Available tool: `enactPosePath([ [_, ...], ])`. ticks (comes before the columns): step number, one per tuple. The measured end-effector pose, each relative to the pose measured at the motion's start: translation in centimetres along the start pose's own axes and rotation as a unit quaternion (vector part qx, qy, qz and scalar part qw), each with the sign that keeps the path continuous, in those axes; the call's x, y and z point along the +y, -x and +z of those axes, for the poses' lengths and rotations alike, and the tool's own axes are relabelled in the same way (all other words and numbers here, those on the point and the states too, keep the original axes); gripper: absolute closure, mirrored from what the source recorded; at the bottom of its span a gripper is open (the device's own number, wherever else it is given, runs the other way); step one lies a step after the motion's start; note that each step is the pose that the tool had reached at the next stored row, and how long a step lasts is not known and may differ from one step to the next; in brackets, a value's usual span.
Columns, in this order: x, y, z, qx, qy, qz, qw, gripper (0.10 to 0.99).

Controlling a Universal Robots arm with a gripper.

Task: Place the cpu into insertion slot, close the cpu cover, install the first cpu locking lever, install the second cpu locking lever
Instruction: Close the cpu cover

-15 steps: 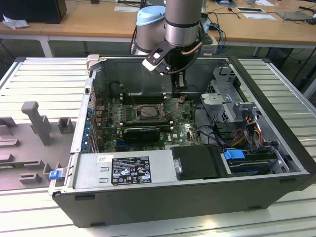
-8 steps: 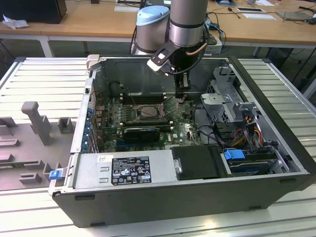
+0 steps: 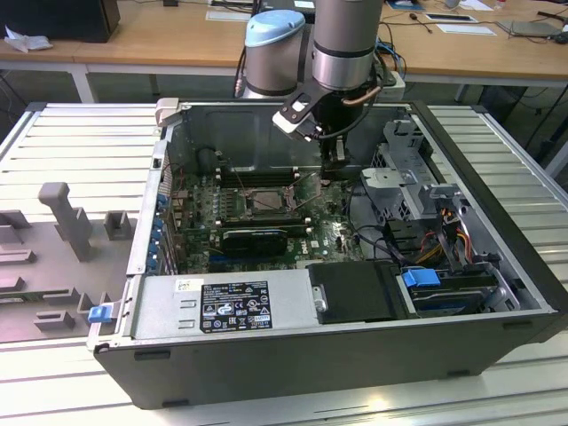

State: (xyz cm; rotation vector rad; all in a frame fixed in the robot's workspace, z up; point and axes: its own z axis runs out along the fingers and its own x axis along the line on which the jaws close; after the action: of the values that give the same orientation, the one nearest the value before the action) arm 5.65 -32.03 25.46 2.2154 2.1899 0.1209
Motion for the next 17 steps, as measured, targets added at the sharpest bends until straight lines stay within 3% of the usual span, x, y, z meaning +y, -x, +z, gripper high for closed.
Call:
enactPosePath([
  [5,0.98,0.01,0.76,-0.0002,-0.0201,0.0,0.9998,0.98],
  [7,1.0,0.02,1.01,-0.0002,-0.0228,0.0,0.9997,0.98],
  [10,0.99,0.02,1.05,-0.0001,-0.04,0.001,0.9992,0.98],
  [11,0.95,0.03,1.04,0.0006,-0.0428,0.001,0.9991,0.98],
  [13,0.83,0.03,1.02,0.0018,-0.045,0.001,0.999,0.98],
  [17,-0.22,0.05,0.93,0.0027,-0.0453,0.001,0.999,0.98],
])
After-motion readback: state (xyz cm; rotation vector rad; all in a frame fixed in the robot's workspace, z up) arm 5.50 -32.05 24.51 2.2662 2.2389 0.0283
